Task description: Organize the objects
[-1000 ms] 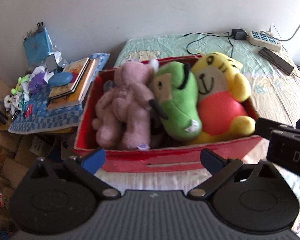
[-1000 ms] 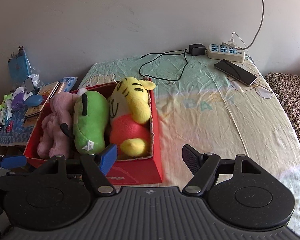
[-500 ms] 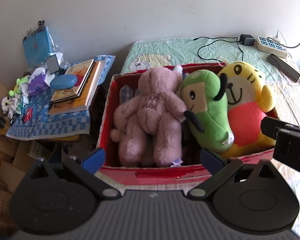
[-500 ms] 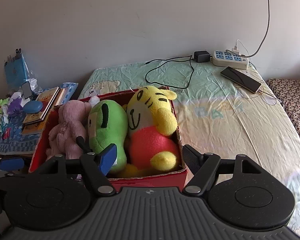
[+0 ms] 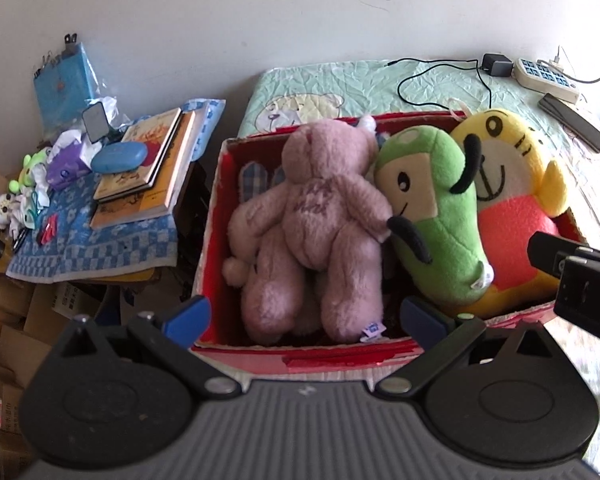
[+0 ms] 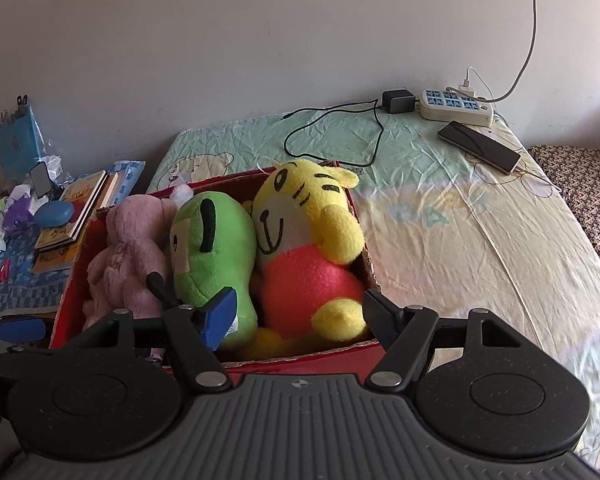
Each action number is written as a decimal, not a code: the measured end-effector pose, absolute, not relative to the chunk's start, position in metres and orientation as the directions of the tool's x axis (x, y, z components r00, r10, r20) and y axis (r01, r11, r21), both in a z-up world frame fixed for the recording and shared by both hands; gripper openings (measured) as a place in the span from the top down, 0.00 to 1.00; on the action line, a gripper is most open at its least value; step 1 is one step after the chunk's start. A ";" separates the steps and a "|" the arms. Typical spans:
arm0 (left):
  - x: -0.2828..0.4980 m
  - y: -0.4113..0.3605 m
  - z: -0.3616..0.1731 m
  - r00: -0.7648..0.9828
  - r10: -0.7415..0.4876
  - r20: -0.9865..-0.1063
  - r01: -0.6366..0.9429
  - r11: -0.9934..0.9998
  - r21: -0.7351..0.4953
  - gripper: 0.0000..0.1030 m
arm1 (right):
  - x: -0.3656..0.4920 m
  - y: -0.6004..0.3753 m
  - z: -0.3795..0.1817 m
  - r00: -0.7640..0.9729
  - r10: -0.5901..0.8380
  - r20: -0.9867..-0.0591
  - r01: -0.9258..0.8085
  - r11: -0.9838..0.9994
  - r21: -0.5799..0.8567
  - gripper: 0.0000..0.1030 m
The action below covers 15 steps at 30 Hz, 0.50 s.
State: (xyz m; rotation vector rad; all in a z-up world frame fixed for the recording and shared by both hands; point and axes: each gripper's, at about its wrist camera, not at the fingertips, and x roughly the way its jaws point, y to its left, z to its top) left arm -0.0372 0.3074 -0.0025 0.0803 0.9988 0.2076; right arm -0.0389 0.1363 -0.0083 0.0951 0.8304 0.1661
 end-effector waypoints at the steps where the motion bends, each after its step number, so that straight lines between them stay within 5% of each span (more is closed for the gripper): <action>1: -0.036 0.308 -0.002 0.523 0.212 -0.825 -0.140 0.977 0.162 0.02 | -0.037 0.137 -0.008 0.660 0.189 -0.727 -0.117 0.982 0.150 0.30; 15: -0.025 0.309 -0.003 0.505 0.250 -0.826 -0.188 0.966 0.178 0.02 | -0.015 0.138 -0.008 0.632 0.245 -0.735 -0.182 0.969 0.166 0.30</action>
